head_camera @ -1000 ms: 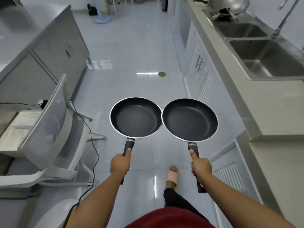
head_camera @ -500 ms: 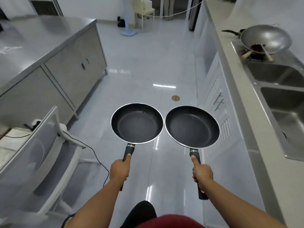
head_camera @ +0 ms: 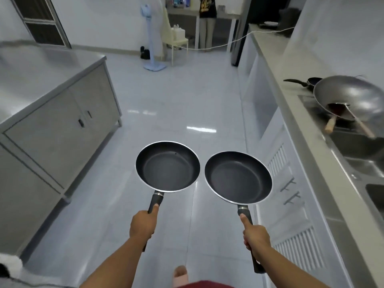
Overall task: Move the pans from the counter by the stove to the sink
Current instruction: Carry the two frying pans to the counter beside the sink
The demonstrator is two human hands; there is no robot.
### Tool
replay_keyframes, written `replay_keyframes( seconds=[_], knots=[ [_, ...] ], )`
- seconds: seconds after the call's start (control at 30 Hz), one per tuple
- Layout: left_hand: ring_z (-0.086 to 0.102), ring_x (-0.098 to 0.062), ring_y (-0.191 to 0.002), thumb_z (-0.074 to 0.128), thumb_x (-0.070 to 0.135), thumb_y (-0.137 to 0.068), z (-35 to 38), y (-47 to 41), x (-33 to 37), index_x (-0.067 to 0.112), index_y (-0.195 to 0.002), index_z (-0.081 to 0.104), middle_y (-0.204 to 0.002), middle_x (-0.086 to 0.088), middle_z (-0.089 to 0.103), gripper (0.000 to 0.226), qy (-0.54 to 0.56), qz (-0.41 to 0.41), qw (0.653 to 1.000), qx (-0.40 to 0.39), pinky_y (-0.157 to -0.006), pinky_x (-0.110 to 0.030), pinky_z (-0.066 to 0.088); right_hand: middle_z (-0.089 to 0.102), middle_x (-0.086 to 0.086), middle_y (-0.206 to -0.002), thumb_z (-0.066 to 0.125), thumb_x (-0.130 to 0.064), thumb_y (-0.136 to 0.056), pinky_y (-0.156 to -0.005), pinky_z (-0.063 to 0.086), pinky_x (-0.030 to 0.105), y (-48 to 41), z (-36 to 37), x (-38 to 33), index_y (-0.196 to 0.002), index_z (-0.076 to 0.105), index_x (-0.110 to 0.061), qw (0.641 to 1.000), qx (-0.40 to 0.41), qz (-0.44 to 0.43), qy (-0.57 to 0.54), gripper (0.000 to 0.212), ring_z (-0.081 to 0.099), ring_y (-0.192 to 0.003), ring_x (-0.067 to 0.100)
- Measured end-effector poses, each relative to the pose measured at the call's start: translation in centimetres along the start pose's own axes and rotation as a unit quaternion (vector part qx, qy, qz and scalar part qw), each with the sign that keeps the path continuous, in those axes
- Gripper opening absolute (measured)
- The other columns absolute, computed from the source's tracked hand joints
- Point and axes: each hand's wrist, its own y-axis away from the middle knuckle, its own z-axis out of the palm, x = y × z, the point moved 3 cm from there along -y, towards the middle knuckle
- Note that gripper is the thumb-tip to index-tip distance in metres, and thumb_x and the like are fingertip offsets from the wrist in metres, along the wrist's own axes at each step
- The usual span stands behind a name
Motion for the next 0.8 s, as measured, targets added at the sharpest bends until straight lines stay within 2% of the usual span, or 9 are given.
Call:
replay_keyframes(
  seconds=[0.13, 0.27, 0.43, 0.6, 0.8],
  knots=[
    [0.060, -0.025, -0.044, 0.049, 0.056, -0.092, 0.1, -7.4, 8.4, 0.005, -0.062, 0.058, -0.054, -0.011, 0.064, 0.060, -0.019, 0.033, 0.999, -0.006, -0.045, -0.024, 0.047, 0.054, 0.004, -0.041, 0.062, -0.058, -0.085, -0.043, 0.043, 0.025, -5.2, 2.5, -7.3, -0.056, 0.056, -0.007, 1.000, 0.009, 0.004, -0.018, 0.060, 0.050, -0.036, 0.020],
    [0.057, -0.023, -0.039, 0.050, 0.055, -0.092, 2.5, -14.2, 15.9, 0.008, -0.056, 0.054, -0.048, -0.008, 0.060, 0.060, -0.015, 0.053, 0.998, -0.012, -0.042, -0.024, 0.046, 0.050, -0.002, -0.035, 0.063, -0.058, -0.085, -0.038, 0.039, 0.022, -11.0, 4.0, -14.6, -0.054, 0.052, -0.009, 0.999, 0.011, 0.012, -0.048, 0.059, 0.045, -0.031, 0.015],
    [0.055, -0.024, -0.041, 0.052, 0.054, -0.092, 7.0, -23.1, 26.1, 0.005, -0.060, 0.058, -0.050, -0.009, 0.060, 0.058, 0.001, 0.067, 0.997, -0.029, -0.045, -0.026, 0.046, 0.056, 0.005, -0.048, 0.063, -0.055, -0.085, -0.043, 0.042, 0.025, -20.2, 5.4, -24.6, -0.061, 0.057, -0.006, 0.997, 0.012, 0.008, -0.076, 0.056, 0.050, -0.039, 0.020],
    [0.053, -0.022, -0.041, 0.053, 0.051, -0.093, 11.9, -31.0, 37.1, 0.006, -0.058, 0.054, -0.050, -0.008, 0.057, 0.057, 0.027, 0.055, 0.998, -0.027, -0.043, -0.025, 0.044, 0.053, 0.003, -0.042, 0.063, -0.054, -0.087, -0.041, 0.041, 0.024, -30.2, 5.6, -35.6, -0.063, 0.058, -0.005, 0.996, 0.006, 0.006, -0.084, 0.055, 0.046, -0.036, 0.018],
    [0.055, -0.023, -0.043, 0.052, 0.053, -0.093, 15.1, -38.8, 49.8, 0.005, -0.061, 0.057, -0.054, -0.009, 0.060, 0.057, 0.018, 0.072, 0.996, -0.039, -0.044, -0.025, 0.045, 0.056, 0.009, -0.054, 0.061, -0.055, -0.088, -0.048, 0.044, 0.028, -40.0, 5.1, -47.8, -0.066, 0.058, -0.004, 0.998, 0.015, -0.008, -0.065, 0.055, 0.049, -0.045, 0.022]
  ],
)
